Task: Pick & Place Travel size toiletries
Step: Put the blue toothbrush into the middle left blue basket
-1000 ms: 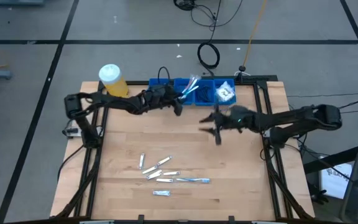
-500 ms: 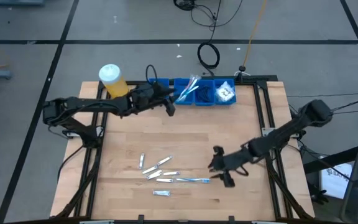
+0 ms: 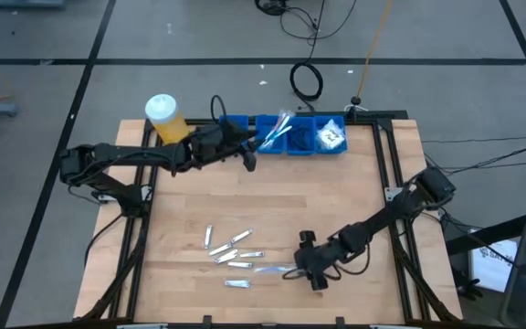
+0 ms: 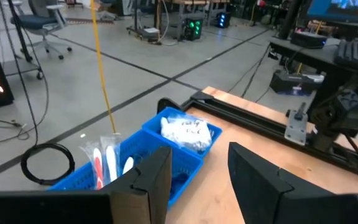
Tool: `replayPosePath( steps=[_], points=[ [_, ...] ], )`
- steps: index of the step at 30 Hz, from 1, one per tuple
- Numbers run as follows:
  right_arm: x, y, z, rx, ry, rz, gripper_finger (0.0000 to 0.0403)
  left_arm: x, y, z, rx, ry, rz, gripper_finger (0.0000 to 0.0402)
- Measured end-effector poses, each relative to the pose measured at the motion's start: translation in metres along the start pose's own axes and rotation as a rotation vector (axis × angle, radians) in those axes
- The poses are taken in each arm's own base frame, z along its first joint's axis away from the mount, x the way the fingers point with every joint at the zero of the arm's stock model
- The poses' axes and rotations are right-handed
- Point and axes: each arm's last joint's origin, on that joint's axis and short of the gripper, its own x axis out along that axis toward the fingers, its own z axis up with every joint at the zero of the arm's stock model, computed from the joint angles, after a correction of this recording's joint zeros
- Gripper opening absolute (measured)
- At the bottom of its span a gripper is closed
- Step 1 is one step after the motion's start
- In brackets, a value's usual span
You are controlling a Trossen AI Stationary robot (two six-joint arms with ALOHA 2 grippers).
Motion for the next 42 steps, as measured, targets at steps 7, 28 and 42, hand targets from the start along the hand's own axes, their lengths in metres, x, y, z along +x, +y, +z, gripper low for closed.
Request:
replayPosePath(
  steps=[7,28,42],
  points=[
    [-0.001,0.006,-0.001,-0.047,-0.006,-0.020,0.0199,-0.001,-0.005,-0.002,0.007,0.019,-0.012,0.0152],
    [-0.010,-0.006,0.007,-0.263,-0.043,-0.118,0.0061,-0.002,-0.007,-0.011,-0.001,0.106,-0.010,0.0152],
    [-0.115,-0.059,0.032,-0.304,-0.126,-0.539,0.0061,-0.009,-0.032,-0.017,0.080,0.125,-0.092,0.0152]
  ],
)
